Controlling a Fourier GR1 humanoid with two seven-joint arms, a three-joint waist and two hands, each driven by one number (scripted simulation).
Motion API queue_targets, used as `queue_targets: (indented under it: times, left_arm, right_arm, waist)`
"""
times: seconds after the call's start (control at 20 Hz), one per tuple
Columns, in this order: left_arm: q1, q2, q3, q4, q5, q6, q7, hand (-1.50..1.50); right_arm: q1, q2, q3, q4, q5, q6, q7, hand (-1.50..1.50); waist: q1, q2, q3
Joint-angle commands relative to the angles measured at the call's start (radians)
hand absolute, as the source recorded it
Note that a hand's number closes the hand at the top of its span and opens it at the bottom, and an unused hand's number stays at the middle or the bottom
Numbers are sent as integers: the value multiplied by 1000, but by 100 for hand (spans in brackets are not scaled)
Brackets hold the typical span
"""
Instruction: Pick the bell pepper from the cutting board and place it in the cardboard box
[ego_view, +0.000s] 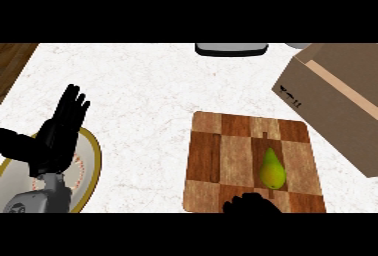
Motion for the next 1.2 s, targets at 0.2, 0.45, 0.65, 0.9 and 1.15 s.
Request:
queue_targets:
  times: [0.2,0.45,0.65,0.9,1.15]
  left_arm:
    - [43,7,12,-37,20,-15,3,0]
    - [-32,3,16,31,3,7,2,0]
    - [5,-17,-12,16,-7,-1,-23,0]
    - [-3,-10,-12,-21,-6,4,5,0]
    - [22,-11,-19,-51,-19,11,15,0]
  right_arm:
    - [142,48,-57,-371,-99,16,120,150]
    - [25,167,-210,-422,-129,86,249,150]
    - [-87,219,-385,-398,-175,127,282,150]
    - [-231,216,-703,-266,-332,221,223,150]
    - [-369,169,-937,-94,-466,285,189,150]
  waist:
    - [-2,0,0]
    - [1,8,-1]
    - [11,7,0]
    - [15,7,1]
    - [13,5,1]
